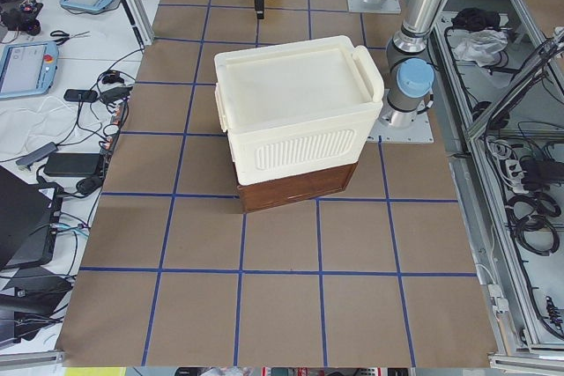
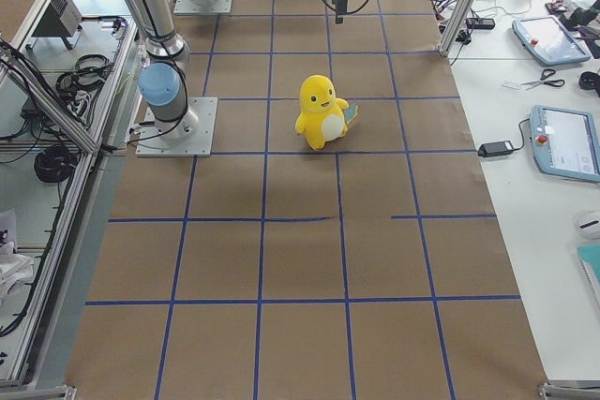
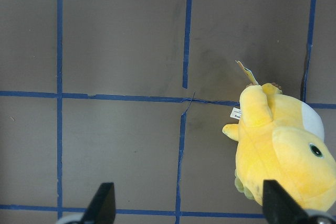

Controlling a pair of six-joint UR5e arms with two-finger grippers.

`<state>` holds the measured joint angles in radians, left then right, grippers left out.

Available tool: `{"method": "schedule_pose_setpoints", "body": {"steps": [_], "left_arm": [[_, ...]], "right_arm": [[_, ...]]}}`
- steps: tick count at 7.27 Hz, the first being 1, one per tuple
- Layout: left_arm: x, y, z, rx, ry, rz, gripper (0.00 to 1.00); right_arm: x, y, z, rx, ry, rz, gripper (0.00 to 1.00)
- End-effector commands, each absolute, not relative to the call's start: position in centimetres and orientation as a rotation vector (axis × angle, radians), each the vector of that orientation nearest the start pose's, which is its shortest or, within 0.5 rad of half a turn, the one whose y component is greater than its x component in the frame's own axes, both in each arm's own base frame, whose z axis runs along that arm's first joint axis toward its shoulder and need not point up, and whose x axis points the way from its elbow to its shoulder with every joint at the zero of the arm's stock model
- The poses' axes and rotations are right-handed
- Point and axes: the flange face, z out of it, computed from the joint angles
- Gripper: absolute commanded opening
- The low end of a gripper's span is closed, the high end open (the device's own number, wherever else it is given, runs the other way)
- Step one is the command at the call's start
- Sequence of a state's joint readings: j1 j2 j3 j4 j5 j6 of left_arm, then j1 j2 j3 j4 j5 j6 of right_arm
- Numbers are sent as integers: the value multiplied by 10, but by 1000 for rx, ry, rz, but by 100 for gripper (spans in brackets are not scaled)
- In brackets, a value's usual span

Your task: Pull drawer sideways

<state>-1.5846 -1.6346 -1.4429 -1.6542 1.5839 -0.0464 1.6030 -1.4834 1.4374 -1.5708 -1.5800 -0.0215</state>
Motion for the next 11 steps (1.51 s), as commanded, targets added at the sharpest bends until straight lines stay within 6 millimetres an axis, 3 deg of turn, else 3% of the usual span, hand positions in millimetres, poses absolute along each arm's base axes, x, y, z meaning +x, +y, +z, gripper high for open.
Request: {"method": "schedule_pose_setpoints", "body": {"steps": [1, 5, 8, 9, 11], "left_arm": [[-139, -513, 511, -50, 3128, 28, 100], [-140, -514, 508, -52, 3126, 38, 100], [-142, -522, 495, -123, 3115, 62, 100], [-140, -522, 475, -319, 3027, 107, 100], [-174, -508, 412, -185, 2807, 165, 100]], "right_arm": [[149, -529, 509, -84, 3149, -73, 100], [149, -529, 509, -87, 3149, -73, 100], [149, -529, 509, -84, 3149, -73, 100], [149, -529, 509, -84, 3149, -73, 100], [149, -529, 509, -84, 3149, -73, 100]]}}
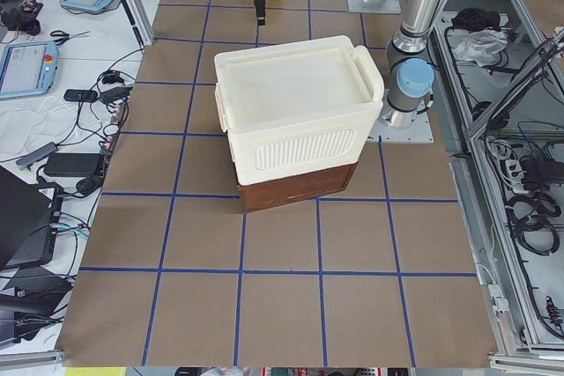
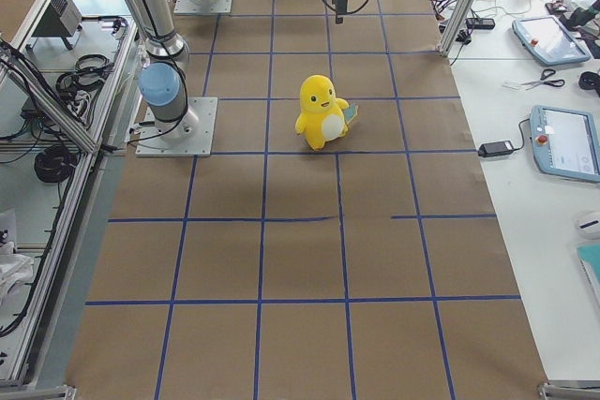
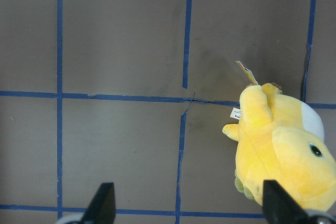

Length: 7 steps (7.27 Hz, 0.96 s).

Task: Pull drawer sideways
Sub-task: 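Move the left gripper down to the white handle of the wooden drawer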

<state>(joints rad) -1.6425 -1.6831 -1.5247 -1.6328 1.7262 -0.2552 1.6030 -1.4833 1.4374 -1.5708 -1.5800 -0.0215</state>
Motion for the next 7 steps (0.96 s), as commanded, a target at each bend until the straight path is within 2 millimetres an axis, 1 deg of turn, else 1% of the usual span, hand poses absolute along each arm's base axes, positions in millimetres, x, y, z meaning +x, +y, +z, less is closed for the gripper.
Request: {"method": "schedule_pose_setpoints", "body": {"steps": [1, 2, 3, 4, 6, 7], "left_arm": [[-187, -501, 380, -104, 2672, 174, 100], [-194, -493, 353, -88, 2577, 194, 100], [-189, -489, 323, -62, 2458, 230, 100], [-181, -479, 301, -16, 2369, 265, 100], [-161, -447, 246, 6, 2162, 294, 100], [-156, -441, 225, 33, 2088, 301, 100]], "right_arm": [[149, -529, 509, -87, 3149, -73, 100], [149, -529, 509, -84, 3149, -73, 100], [149, -529, 509, -87, 3149, -73, 100], [149, -529, 509, -84, 3149, -73, 100], [149, -529, 509, -84, 3149, -73, 100], [149, -529, 509, -84, 3149, -73, 100]]}}
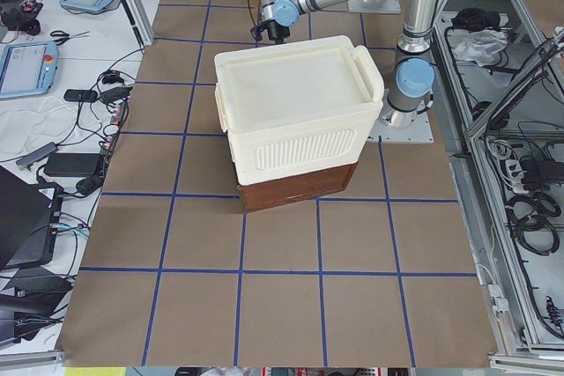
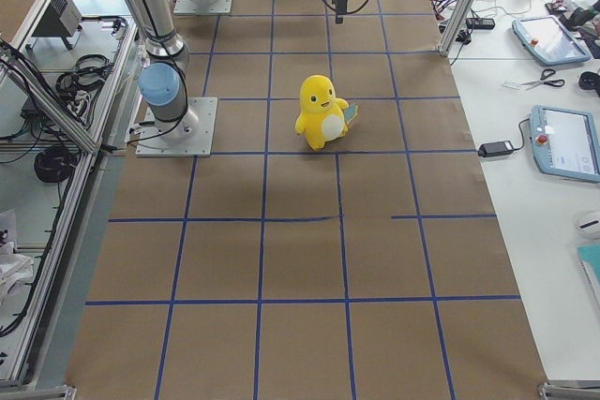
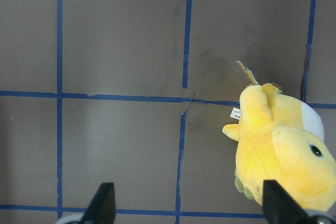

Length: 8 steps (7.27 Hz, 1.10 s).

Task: Pull drawer sideways
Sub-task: 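Move the left gripper down to the white handle of the wooden drawer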

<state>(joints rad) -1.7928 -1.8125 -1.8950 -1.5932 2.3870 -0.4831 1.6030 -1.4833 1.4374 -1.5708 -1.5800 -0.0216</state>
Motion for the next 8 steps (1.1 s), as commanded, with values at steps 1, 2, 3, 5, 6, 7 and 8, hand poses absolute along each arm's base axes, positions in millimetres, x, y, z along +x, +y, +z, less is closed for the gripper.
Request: {"method": "schedule_pose_setpoints", "body": {"steps": [1, 2, 3, 5, 6, 7, 8], "left_arm": [[-153, -442, 212, 27, 2035, 281, 100], [-151, -443, 197, 39, 1984, 271, 100], [-148, -443, 188, 56, 1929, 247, 100], [-137, -449, 182, 148, 1793, 219, 100], [-135, -450, 182, 214, 1737, 228, 100], [-128, -453, 183, 237, 1709, 237, 100], [-116, -458, 186, 213, 1712, 249, 100]], "right_arm": [[149, -529, 509, -84, 3149, -73, 100], [149, -529, 509, -84, 3149, -73, 100], [149, -529, 509, -87, 3149, -73, 100], [149, -529, 509, -84, 3149, -73, 100], [149, -529, 509, -84, 3149, -73, 100], [149, -529, 509, -84, 3149, -73, 100], [149, -529, 509, -84, 3149, -73, 100]]}}
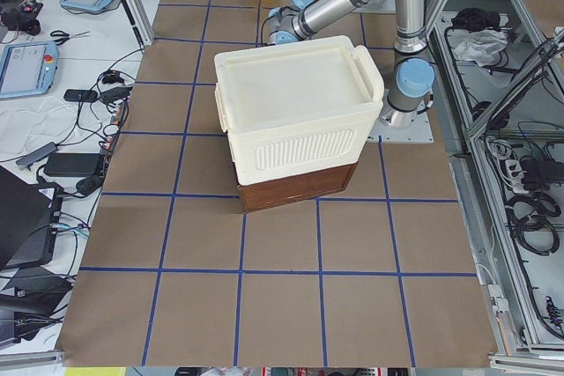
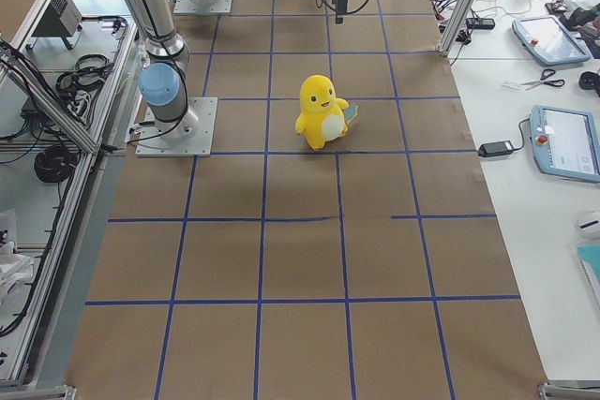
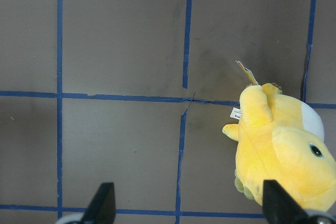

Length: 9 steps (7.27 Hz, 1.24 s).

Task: Pull drawer sideways
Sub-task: 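Move the left gripper down to the white handle of the wooden drawer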

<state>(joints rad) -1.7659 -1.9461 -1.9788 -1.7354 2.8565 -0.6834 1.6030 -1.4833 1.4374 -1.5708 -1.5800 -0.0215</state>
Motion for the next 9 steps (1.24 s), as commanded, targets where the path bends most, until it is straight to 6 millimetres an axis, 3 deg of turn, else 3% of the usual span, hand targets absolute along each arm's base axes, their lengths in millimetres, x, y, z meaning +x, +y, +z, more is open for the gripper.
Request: {"method": "schedule_pose_setpoints", "body": {"steps": [1, 4, 6, 9], "left_arm": [[-97, -462, 186, 217, 1687, 275, 100], [-84, -469, 187, 204, 1686, 303, 99], [-83, -469, 182, 206, 1684, 310, 86], [-83, -471, 167, 192, 1680, 304, 88]], "right_arm": [[149, -529, 509, -84, 3149, -73, 100], [149, -529, 509, -84, 3149, -73, 100], [149, -529, 509, -84, 3149, -73, 100], [149, -529, 509, -84, 3149, -73, 100]]}}
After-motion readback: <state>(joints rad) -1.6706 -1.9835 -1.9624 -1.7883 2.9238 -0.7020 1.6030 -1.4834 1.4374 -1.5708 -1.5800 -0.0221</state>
